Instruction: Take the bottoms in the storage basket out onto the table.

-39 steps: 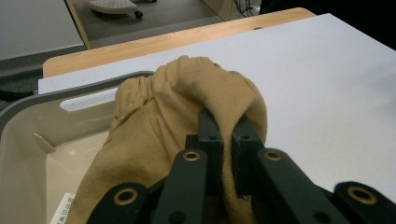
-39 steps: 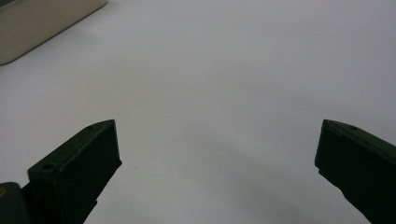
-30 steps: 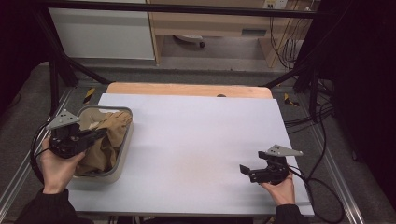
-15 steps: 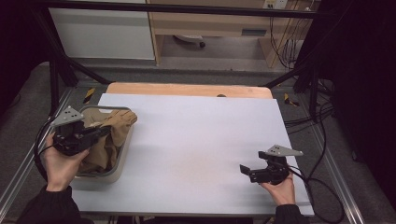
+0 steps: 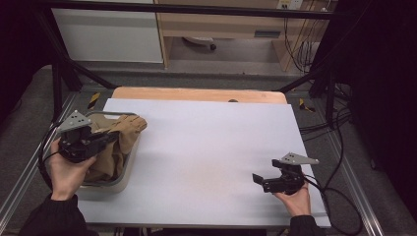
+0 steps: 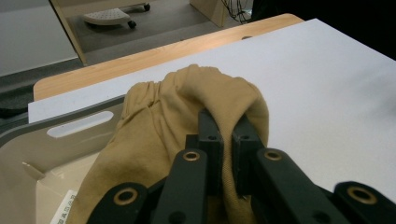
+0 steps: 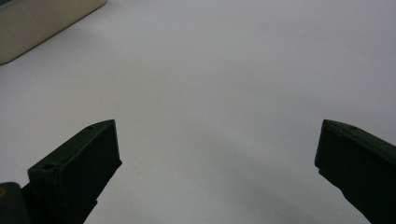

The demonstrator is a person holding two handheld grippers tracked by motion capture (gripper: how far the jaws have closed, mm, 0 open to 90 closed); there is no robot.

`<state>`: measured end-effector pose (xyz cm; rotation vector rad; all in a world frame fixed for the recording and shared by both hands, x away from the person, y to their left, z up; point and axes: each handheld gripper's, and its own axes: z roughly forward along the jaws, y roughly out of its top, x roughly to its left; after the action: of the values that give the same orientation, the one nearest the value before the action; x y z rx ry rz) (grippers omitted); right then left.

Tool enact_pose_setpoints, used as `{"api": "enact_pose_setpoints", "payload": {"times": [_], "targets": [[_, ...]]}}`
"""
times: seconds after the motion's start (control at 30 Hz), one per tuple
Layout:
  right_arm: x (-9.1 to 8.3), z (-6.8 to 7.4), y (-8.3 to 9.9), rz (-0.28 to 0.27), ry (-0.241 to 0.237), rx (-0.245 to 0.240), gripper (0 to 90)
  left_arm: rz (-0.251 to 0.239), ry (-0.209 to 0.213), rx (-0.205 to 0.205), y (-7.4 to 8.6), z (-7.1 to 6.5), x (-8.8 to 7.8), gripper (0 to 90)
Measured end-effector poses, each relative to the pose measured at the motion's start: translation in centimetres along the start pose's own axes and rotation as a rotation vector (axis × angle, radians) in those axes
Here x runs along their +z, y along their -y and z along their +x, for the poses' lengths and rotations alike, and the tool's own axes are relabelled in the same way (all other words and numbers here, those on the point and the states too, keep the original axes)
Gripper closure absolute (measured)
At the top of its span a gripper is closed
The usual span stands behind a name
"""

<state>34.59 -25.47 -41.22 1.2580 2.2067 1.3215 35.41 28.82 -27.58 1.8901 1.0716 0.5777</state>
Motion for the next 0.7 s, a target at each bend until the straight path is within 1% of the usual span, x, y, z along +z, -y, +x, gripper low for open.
{"api": "enact_pose_setpoints", "payload": {"times": [0.2, 0.33, 0.57, 0.7], "targets": [[0.0, 0.0, 0.0, 0.001, 0.000, 0.001, 0.6, 0.001, 0.006, 0.009, -0.5, -0.4, 0.3, 85.3], [0.0, 0.0, 0.0, 0.001, 0.000, 0.001, 0.7, -0.006, 0.011, 0.009, -0.8, -0.6, 0.4, 85.4], [0.0, 0.0, 0.0, 0.000, 0.000, 0.000, 0.6, -0.007, 0.023, 0.021, -1.2, -1.3, 0.8, 85.4], [0.0, 0.0, 0.0, 0.001, -0.001, 0.001, 0.6, -0.008, 0.024, 0.030, -1.4, -1.7, 1.1, 85.4]]}}
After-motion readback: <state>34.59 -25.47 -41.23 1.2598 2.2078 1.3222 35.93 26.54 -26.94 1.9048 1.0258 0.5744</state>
